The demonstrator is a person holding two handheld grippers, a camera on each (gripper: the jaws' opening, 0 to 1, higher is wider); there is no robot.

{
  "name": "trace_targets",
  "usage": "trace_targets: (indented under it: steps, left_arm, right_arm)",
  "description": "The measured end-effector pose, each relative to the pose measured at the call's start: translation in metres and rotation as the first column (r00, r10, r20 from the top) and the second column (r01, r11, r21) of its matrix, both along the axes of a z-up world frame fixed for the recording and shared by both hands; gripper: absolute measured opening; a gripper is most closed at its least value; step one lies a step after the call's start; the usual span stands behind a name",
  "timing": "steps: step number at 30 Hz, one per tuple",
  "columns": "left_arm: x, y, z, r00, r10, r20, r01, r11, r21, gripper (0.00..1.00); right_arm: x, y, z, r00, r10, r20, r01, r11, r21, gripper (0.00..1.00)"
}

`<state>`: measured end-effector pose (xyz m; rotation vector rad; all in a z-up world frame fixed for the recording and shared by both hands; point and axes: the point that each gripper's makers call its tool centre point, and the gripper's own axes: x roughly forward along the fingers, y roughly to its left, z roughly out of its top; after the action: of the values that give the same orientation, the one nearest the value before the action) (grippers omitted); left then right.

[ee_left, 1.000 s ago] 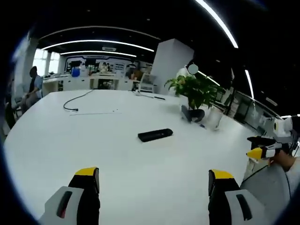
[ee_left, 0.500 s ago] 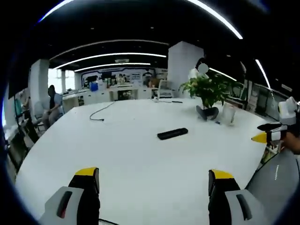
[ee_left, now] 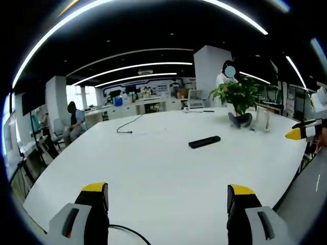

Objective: Press the specified remote control buttons in sequence, fully releasing each button before pressing the next.

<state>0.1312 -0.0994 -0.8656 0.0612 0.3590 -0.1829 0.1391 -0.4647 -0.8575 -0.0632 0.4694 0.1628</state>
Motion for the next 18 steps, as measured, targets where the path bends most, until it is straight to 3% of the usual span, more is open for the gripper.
trace_targets:
  steps: [4,18]
  left_arm:
    - [-0.0014,0.0014,-0.0045,1.0,-0.009,-0.013,0.01,0.998,0.069,0.99]
    - [-0.0019,-0.002,-0.0044,0.999,-0.02,-0.026,0.021,0.999,0.024,0.99]
  right_arm:
    - [-0.0008,0.0027,-0.0021,1.0,0.015,-0.011,-0.015,1.0,-0.006,0.9]
    - [-0.0018,0.0086,-0.0032,0.999,0.046,-0.024,-0.046,0.999,0.013,0.9]
